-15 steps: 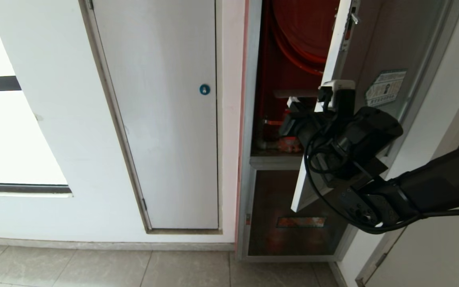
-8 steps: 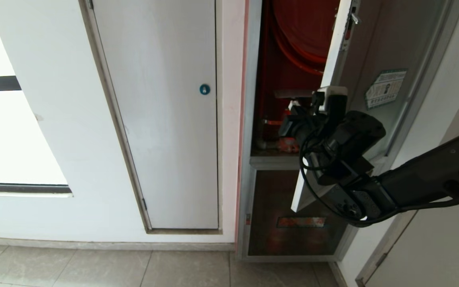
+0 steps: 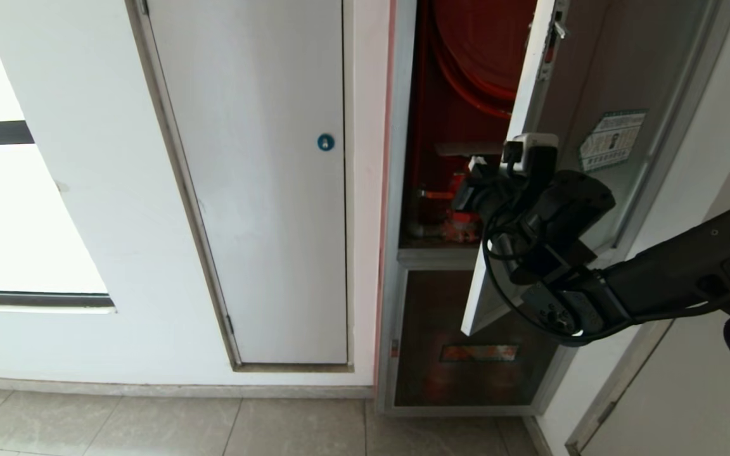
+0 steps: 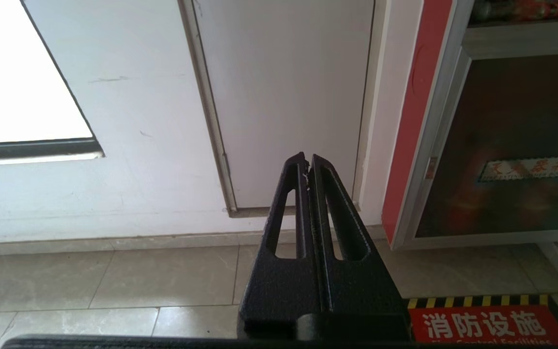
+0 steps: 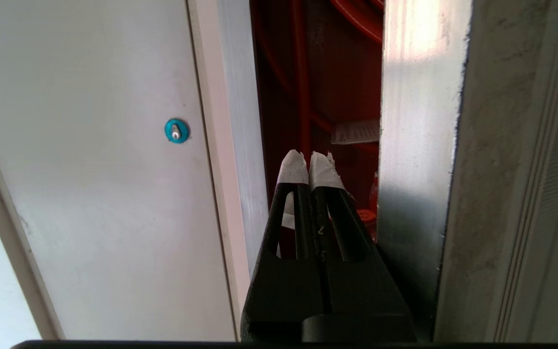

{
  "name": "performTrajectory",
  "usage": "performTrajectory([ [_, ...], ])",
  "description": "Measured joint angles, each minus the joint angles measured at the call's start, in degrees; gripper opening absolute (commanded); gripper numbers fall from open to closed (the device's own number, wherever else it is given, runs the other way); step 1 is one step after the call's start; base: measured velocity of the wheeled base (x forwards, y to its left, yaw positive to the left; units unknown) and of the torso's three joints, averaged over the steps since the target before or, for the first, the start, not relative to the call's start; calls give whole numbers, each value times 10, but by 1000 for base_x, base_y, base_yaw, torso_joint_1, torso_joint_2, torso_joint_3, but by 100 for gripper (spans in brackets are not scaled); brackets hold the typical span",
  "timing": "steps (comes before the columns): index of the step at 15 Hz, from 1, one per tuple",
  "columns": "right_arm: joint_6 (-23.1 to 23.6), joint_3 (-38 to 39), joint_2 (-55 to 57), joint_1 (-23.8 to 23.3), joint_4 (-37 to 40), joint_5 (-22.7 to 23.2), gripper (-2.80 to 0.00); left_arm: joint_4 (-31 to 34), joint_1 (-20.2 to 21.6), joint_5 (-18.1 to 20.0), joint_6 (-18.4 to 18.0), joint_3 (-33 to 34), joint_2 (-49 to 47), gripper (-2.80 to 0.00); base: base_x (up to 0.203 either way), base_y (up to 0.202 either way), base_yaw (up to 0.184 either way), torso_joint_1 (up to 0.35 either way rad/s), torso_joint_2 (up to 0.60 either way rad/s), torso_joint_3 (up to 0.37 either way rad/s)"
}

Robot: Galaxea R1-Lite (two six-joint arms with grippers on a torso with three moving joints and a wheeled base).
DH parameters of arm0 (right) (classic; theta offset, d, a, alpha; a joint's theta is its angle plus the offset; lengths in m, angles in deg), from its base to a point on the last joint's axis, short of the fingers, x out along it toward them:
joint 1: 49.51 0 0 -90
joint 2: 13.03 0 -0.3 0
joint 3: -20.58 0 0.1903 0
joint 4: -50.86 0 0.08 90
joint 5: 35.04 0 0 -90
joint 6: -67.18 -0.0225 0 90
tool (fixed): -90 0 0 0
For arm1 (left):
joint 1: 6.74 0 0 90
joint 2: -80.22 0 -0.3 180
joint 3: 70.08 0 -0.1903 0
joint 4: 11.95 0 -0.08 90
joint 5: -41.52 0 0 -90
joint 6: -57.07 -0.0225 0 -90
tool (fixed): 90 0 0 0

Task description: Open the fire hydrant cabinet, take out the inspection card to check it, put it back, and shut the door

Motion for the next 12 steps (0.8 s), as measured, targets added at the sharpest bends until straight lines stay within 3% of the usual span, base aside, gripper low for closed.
performTrajectory([
  [12, -1, 56, -41, -6, -2, -10, -280, 0, 0, 0, 0, 0, 0, -280, 0, 0, 0, 0, 0, 0],
])
